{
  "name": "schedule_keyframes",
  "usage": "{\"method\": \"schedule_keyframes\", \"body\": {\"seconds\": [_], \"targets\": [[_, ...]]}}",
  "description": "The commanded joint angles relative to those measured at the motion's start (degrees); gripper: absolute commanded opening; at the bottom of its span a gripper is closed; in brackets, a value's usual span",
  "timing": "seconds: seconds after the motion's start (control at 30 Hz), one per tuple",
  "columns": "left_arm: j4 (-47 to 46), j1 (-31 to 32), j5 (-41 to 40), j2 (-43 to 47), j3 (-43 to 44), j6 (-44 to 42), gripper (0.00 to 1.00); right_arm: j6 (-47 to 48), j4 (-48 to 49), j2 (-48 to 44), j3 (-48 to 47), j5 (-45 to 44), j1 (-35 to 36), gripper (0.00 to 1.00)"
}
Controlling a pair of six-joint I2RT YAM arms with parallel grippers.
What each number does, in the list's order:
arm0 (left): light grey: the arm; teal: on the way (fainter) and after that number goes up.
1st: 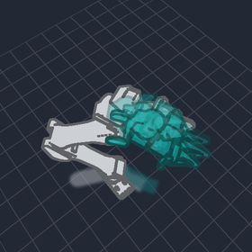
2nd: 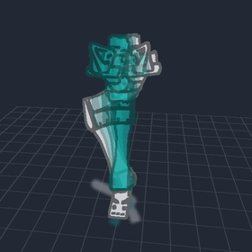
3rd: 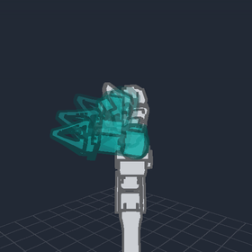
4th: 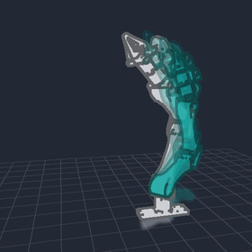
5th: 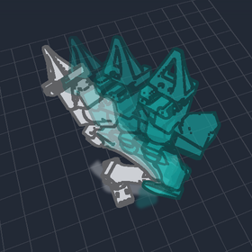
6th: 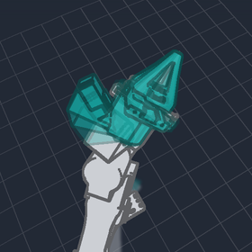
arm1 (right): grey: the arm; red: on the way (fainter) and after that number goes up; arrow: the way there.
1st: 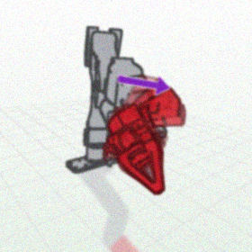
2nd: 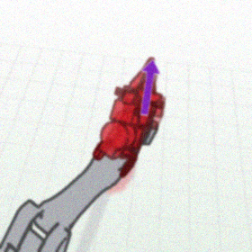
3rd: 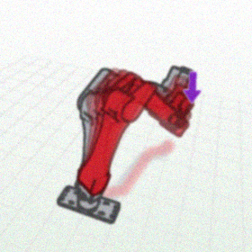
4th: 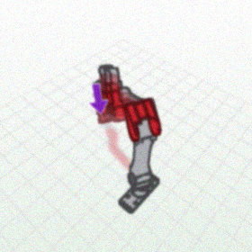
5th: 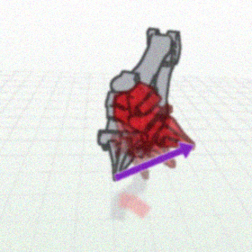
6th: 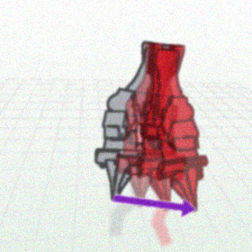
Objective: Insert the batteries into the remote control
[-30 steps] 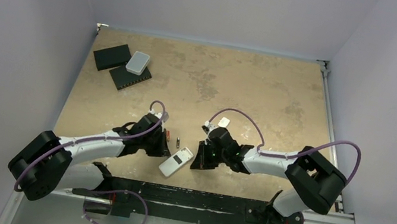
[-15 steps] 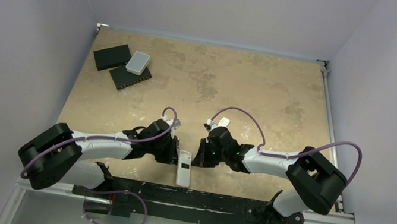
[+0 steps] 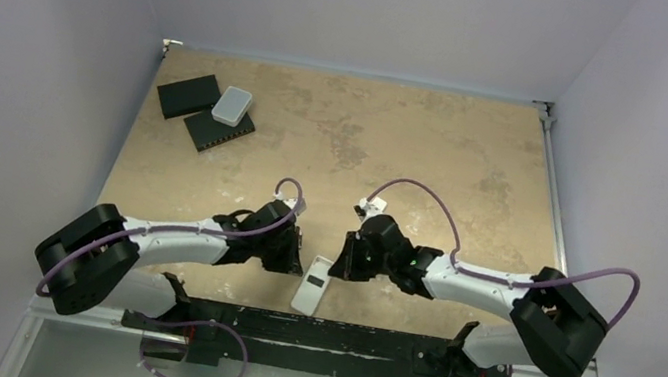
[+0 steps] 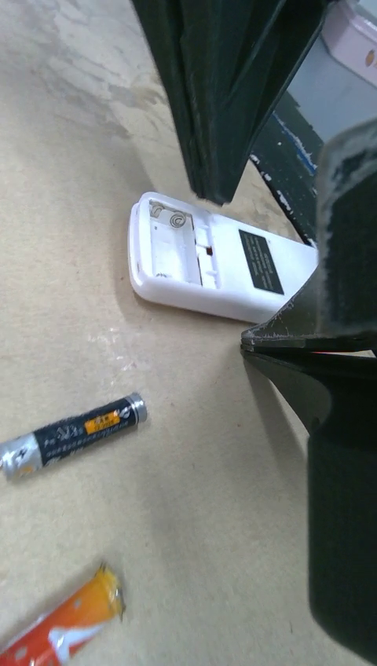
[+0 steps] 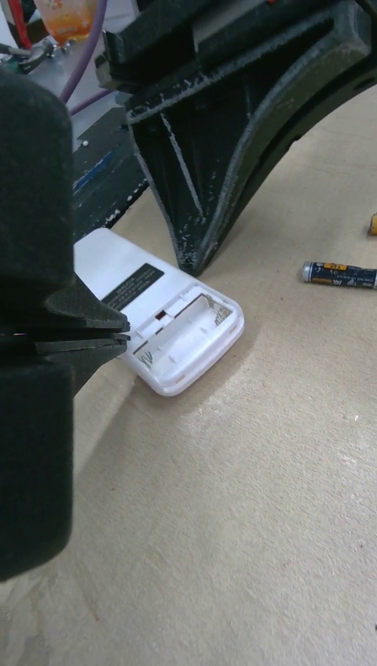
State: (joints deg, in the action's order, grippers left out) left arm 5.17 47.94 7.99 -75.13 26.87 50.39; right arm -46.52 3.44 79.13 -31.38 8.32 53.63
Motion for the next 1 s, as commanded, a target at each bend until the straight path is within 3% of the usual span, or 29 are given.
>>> {"method": "schedule_keyframes", "body": {"seconds": [0.0, 0.27, 0.47, 0.67, 0.97], "targets": [[8.32, 0.08, -7.55, -0.45, 2.59, -1.56, 0.0, -0.59, -2.63, -3.61, 0.61, -3.44, 0.08, 0.0], [14.92, 0.05, -12.35, 3.41, 6.57, -3.06, 0.0, 1.73, -8.58, -7.6, -3.77, -5.53, 0.08, 0.01], [19.32, -0.02, -13.95, 9.19, 9.38, -3.57, 0.03, 4.45, -12.3, -8.58, -8.86, -6.84, 0.08, 0.19], [26.03, -0.03, -17.08, 14.96, 13.03, -4.12, 0.15, 7.02, -14.05, -5.46, -14.61, -6.6, 0.08, 0.29], [33.23, 0.04, -22.3, 21.14, 17.21, -4.77, 0.42, 11.12, -16.32, 1.79, -23.25, -5.14, 0.08, 0.44]]}}
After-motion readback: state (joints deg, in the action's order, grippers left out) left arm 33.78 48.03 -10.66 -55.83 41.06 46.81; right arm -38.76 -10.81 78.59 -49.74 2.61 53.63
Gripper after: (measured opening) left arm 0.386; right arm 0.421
